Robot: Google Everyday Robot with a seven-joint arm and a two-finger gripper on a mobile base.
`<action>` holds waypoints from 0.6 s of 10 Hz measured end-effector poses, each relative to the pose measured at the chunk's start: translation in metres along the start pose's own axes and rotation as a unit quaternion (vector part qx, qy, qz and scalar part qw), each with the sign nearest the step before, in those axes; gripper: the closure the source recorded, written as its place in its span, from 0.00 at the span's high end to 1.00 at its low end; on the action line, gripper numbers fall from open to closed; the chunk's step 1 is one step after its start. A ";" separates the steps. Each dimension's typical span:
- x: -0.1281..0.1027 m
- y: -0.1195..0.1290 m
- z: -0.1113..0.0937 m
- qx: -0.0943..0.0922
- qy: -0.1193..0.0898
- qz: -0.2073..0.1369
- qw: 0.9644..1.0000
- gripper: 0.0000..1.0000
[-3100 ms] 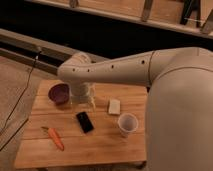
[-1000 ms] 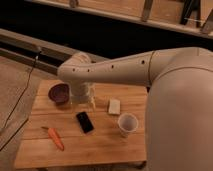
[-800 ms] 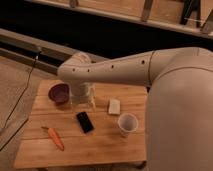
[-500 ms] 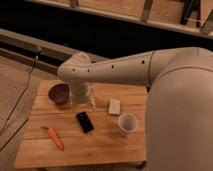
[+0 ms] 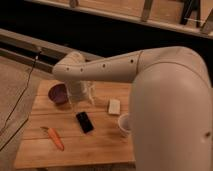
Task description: Pick up the ceramic bowl
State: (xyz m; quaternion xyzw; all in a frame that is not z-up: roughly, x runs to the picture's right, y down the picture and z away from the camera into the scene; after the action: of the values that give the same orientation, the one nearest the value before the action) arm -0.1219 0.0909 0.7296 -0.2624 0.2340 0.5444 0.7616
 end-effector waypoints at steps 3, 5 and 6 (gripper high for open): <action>-0.051 0.028 0.009 0.008 -0.009 -0.119 0.993 0.65; -0.083 0.041 0.014 -0.012 -0.023 -0.186 0.982 0.65; -0.091 0.045 0.017 -0.019 -0.029 -0.207 0.978 0.65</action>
State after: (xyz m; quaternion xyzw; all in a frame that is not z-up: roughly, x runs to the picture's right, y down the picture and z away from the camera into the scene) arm -0.1910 0.0498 0.7941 -0.3041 0.1420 0.3870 0.8588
